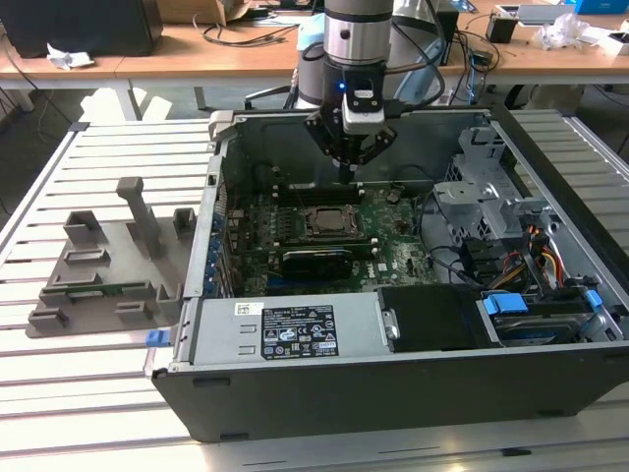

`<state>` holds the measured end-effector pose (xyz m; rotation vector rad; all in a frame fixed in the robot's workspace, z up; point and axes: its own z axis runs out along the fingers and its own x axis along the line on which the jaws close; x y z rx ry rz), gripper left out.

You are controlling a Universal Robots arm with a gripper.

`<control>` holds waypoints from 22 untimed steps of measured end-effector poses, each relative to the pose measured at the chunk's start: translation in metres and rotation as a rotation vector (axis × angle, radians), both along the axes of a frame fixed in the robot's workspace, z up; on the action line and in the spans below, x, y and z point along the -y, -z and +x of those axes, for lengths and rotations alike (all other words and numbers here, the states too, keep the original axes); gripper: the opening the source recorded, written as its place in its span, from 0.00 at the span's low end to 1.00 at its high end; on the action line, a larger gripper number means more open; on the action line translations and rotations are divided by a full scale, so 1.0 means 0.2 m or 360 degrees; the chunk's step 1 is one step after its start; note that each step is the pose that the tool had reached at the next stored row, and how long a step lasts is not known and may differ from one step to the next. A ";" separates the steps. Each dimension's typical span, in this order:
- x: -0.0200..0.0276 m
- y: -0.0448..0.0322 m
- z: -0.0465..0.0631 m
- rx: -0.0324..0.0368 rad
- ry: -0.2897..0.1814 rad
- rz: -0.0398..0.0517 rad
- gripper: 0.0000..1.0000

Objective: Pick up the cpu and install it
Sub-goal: 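Install the first cpu locking lever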

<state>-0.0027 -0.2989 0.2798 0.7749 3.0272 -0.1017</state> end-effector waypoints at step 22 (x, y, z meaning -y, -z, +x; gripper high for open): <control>0.000 0.000 0.00 0.0000 -0.0371 0.0000 0.11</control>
